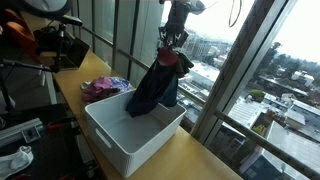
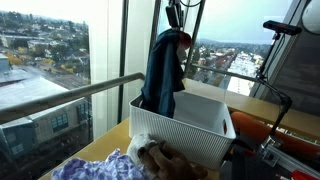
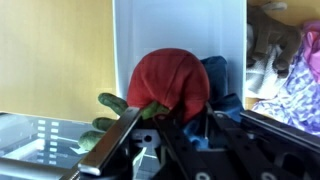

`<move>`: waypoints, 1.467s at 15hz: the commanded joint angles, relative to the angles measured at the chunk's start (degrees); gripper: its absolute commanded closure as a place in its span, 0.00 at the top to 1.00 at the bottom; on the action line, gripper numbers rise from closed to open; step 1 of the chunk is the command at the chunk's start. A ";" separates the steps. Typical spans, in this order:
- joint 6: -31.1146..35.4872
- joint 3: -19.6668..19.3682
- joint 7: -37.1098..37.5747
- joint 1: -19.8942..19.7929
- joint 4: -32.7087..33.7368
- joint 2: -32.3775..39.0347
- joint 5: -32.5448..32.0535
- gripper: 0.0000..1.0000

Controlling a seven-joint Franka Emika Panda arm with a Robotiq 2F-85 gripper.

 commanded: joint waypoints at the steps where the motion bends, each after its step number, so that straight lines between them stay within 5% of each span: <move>1: -0.87 0.30 -0.59 1.23 2.89 4.75 1.76 0.04; 11: -0.96 0.30 -0.94 3.64 2.53 13.56 2.55 0.04; 20: -1.19 -0.01 -1.80 1.66 2.35 19.65 2.56 0.05; 21: -1.28 -0.02 -1.78 1.58 2.26 20.19 2.53 0.40; 22: -1.44 -0.17 -1.71 1.64 2.38 20.71 2.31 0.41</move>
